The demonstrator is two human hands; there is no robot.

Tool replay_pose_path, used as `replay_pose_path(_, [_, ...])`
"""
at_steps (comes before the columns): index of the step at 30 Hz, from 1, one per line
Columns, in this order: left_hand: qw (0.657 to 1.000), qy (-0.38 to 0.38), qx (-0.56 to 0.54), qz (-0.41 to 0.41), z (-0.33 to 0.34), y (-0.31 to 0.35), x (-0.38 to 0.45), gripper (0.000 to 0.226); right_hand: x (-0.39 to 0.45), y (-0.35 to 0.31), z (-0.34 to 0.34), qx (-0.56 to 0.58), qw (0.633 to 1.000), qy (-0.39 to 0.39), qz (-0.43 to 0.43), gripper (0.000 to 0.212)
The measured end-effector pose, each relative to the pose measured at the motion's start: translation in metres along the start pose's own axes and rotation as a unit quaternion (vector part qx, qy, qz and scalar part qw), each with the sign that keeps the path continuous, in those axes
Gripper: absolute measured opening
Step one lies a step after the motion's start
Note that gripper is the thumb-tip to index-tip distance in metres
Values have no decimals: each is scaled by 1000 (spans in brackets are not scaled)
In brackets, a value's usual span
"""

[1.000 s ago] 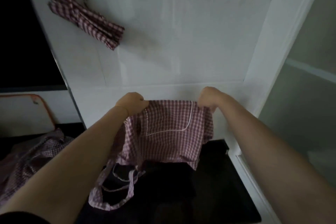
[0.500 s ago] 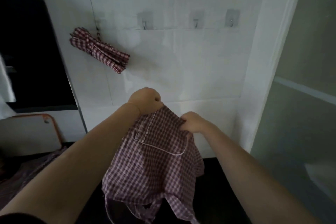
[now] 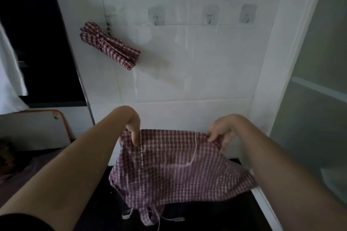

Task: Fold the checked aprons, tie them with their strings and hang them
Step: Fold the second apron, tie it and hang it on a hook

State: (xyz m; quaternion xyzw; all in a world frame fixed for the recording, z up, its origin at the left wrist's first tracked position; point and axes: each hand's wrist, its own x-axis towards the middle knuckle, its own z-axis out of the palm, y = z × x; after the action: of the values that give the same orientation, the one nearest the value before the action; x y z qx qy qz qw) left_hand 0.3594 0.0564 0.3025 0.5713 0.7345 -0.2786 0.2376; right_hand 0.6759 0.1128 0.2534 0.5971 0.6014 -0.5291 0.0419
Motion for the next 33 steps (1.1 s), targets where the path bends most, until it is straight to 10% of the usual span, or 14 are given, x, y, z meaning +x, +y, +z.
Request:
replay_pose_path(5, [984, 148, -99, 4, 24, 10, 17, 39, 2, -13, 3, -114, 974, 188, -60, 24])
replay_pose_path(9, [899, 416, -133, 11, 29, 12, 30, 26, 10, -16, 6, -120, 832, 492, -226, 20])
replay_pose_path(14, [783, 614, -92, 32, 43, 7, 45, 25, 18, -13, 9, -119, 731, 589, -323, 11])
replay_pose_path(17, [865, 499, -27, 47, 79, 8, 73, 28, 32, 6, 25, -221, 811, 478, -256, 12])
replay_pose_path(19, [956, 276, 67, 76, 112, 17, 86, 21, 53, 26, 46, -355, 903, 224, -97, 17])
replay_pose_path(22, [984, -47, 150, 84, 153, 34, 103, 33, 92, 61, 81, -382, 918, -33, 104, 25])
replay_pose_path(27, [989, 96, -9, 113, 238, 78, 160, 36, 144, 130, 142, -327, 943, 54, 7, 38])
replay_pose_path(33, [989, 32, -35, 137, 300, 115, 191, 65, 167, 194, 170, -294, 945, 125, 69, 64])
